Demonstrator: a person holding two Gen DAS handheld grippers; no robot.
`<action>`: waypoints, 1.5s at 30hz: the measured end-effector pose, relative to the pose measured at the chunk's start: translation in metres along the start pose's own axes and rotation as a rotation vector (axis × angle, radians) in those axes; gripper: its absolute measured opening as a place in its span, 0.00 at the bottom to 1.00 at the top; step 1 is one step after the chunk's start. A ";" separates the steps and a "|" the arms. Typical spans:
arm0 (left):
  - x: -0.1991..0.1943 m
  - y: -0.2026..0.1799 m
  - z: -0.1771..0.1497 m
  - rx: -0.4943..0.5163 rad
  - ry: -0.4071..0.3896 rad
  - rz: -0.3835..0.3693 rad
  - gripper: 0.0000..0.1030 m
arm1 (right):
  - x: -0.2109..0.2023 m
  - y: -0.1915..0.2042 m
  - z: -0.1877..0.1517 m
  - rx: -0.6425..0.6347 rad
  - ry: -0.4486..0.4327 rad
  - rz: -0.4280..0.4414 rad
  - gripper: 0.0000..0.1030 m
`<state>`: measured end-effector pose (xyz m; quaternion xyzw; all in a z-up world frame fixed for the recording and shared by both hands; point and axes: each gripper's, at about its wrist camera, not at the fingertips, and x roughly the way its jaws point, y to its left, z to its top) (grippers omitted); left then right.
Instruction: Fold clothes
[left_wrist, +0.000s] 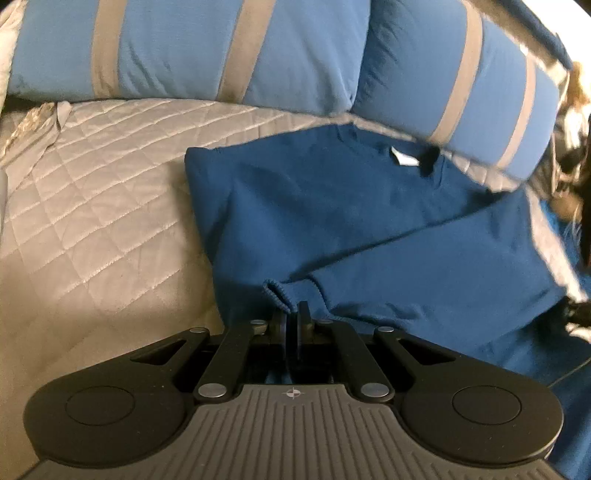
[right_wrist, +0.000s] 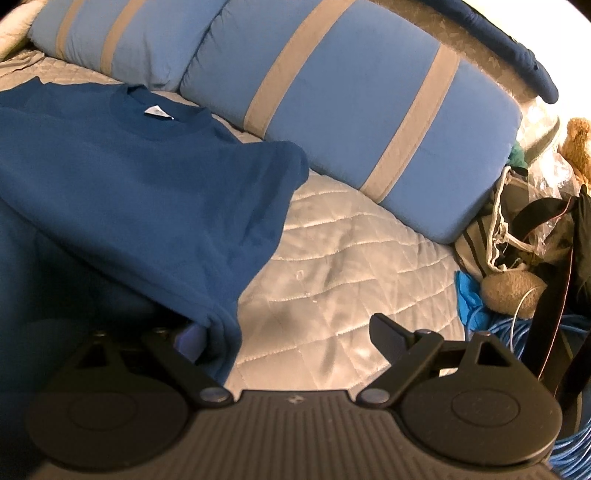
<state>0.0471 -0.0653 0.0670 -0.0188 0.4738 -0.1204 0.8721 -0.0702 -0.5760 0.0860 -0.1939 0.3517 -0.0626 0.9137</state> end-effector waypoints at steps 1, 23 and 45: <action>0.001 -0.002 -0.001 0.017 0.007 0.013 0.05 | 0.000 0.000 -0.001 -0.004 0.002 0.000 0.93; -0.021 -0.009 -0.017 0.063 -0.039 0.088 0.37 | -0.037 -0.034 -0.011 0.046 -0.029 0.190 0.95; -0.190 -0.051 0.010 0.059 -0.451 0.030 0.73 | -0.013 -0.053 -0.002 0.230 -0.030 0.135 0.96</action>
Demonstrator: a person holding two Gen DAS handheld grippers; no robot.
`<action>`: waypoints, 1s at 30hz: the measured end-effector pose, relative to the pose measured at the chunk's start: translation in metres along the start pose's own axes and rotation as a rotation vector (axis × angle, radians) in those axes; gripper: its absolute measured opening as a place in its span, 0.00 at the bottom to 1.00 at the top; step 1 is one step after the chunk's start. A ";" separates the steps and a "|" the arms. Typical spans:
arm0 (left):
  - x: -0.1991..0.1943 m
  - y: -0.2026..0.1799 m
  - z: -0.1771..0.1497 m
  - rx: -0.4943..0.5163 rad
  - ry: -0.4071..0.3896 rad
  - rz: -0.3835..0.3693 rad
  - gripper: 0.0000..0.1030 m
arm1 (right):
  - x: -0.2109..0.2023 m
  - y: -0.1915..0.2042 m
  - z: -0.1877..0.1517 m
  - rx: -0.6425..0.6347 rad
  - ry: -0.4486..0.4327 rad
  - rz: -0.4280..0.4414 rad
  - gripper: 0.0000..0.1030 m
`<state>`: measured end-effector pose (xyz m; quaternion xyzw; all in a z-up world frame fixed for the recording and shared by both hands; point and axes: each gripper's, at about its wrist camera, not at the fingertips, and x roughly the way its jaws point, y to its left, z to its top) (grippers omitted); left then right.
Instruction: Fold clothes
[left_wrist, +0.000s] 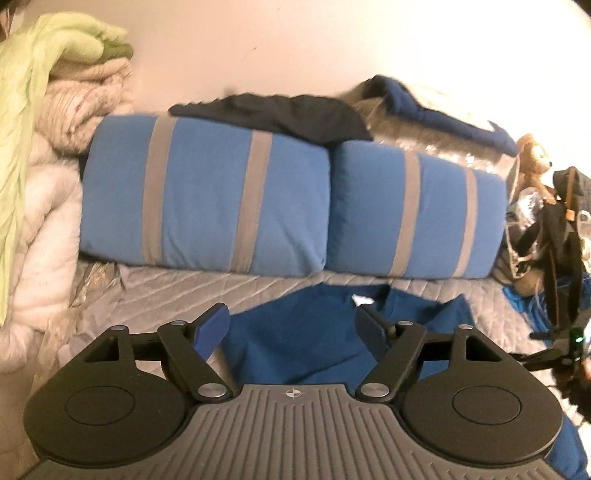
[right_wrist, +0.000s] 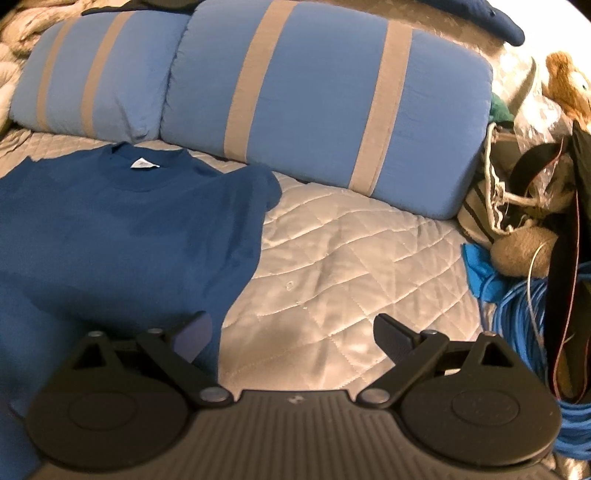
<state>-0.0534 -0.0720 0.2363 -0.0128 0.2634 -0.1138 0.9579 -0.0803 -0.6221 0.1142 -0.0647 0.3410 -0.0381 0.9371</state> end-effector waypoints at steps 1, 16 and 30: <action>0.001 -0.005 0.000 0.008 -0.003 -0.008 0.73 | 0.003 0.001 0.000 0.004 0.005 0.004 0.96; 0.001 -0.060 0.021 0.128 -0.046 -0.080 0.74 | 0.027 0.017 -0.012 -0.095 0.068 -0.015 0.98; 0.040 -0.074 -0.035 0.153 0.039 -0.074 0.74 | 0.039 -0.011 0.054 0.048 -0.046 -0.004 0.96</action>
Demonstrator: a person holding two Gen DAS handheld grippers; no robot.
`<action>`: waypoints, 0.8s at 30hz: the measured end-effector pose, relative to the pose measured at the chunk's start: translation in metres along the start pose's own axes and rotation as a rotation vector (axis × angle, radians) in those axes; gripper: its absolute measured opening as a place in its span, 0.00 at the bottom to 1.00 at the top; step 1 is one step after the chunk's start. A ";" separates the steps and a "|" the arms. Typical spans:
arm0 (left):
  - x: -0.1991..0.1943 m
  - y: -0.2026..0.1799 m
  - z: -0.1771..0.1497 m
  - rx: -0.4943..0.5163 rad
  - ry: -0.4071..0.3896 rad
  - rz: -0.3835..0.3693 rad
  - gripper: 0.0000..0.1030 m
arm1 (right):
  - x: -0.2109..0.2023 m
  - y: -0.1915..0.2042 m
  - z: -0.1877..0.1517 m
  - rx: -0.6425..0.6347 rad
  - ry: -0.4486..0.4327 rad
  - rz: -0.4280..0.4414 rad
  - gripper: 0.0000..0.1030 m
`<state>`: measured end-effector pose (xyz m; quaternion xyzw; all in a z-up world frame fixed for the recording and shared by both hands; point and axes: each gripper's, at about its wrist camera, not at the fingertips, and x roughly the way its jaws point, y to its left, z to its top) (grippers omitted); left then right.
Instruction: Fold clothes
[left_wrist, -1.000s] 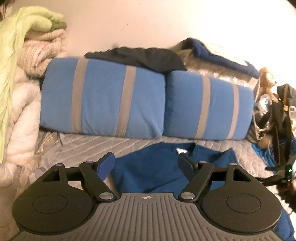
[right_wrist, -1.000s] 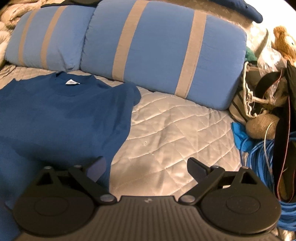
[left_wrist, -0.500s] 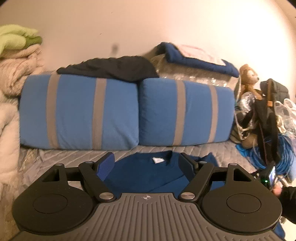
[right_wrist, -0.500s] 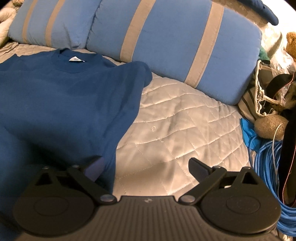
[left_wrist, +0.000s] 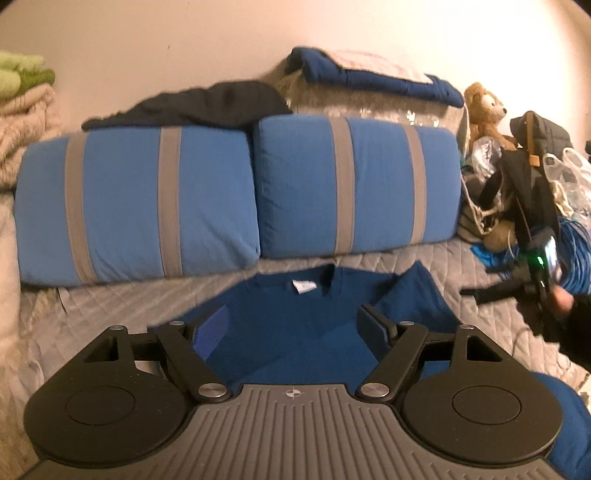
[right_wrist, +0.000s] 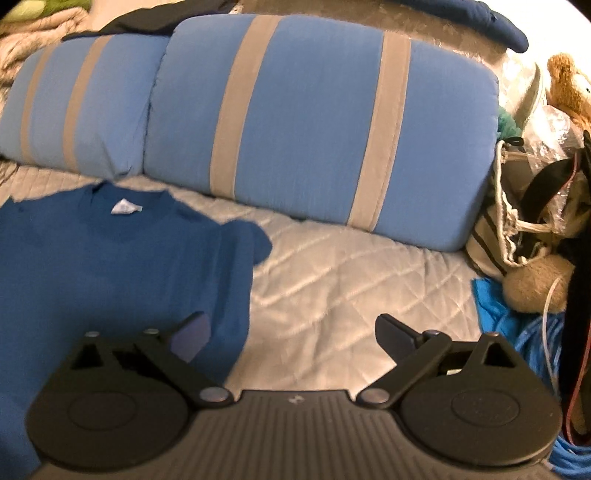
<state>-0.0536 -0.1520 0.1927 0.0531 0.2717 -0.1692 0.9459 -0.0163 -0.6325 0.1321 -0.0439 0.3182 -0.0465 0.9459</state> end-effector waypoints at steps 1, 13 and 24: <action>0.000 0.002 -0.004 -0.009 0.002 0.001 0.74 | 0.006 0.001 0.005 0.002 0.000 0.004 0.96; -0.010 0.040 -0.037 -0.127 0.027 0.053 0.74 | 0.118 0.012 0.032 -0.006 0.137 -0.104 0.97; -0.037 0.070 -0.041 -0.181 0.000 0.107 0.74 | 0.064 -0.002 0.033 -0.014 0.043 -0.093 0.98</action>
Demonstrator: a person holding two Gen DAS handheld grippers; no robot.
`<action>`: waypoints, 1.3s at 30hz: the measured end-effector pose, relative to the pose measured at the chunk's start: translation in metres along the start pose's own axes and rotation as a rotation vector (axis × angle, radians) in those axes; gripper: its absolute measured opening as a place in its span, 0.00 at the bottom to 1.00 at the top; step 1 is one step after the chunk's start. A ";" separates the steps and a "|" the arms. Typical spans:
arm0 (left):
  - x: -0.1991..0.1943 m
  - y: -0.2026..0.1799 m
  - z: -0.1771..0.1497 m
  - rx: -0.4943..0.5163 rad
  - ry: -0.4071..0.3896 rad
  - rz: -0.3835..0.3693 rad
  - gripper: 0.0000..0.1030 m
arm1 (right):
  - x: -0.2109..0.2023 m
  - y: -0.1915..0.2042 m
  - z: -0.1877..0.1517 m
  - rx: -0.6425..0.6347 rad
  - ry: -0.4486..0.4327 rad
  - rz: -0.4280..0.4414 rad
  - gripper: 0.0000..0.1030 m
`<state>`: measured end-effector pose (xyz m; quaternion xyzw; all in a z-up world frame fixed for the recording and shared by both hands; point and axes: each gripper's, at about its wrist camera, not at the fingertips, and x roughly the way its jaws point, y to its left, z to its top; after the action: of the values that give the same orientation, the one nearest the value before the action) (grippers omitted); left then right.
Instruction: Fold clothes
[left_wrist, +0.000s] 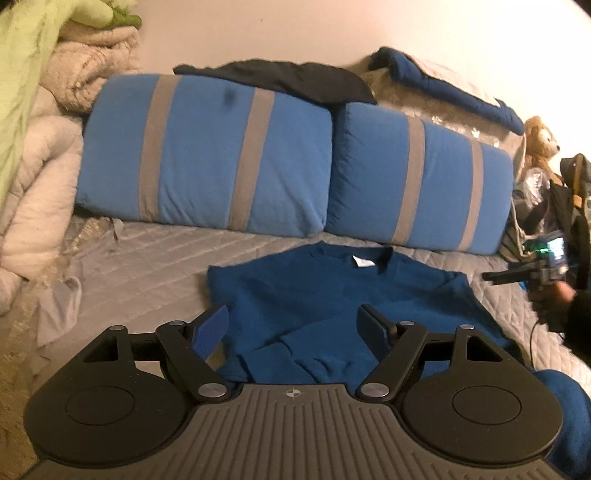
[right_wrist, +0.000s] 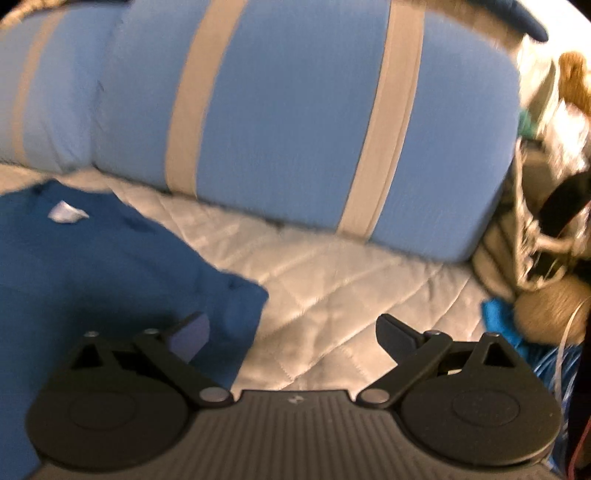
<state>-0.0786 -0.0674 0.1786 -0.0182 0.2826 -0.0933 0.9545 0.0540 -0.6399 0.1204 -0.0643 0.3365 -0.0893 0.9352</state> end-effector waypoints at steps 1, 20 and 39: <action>-0.004 0.002 0.003 0.007 -0.006 0.004 0.74 | -0.014 -0.005 0.004 0.000 -0.023 0.004 0.98; -0.139 0.020 0.092 0.042 -0.309 0.059 0.74 | -0.325 -0.143 0.071 0.250 -0.533 -0.038 1.00; -0.156 0.044 -0.045 -0.046 -0.033 0.000 0.80 | -0.404 -0.146 -0.094 0.169 -0.306 0.235 1.00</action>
<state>-0.2239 0.0059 0.2202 -0.0414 0.2688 -0.0863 0.9584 -0.3303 -0.7028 0.3240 0.0414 0.1868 0.0031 0.9815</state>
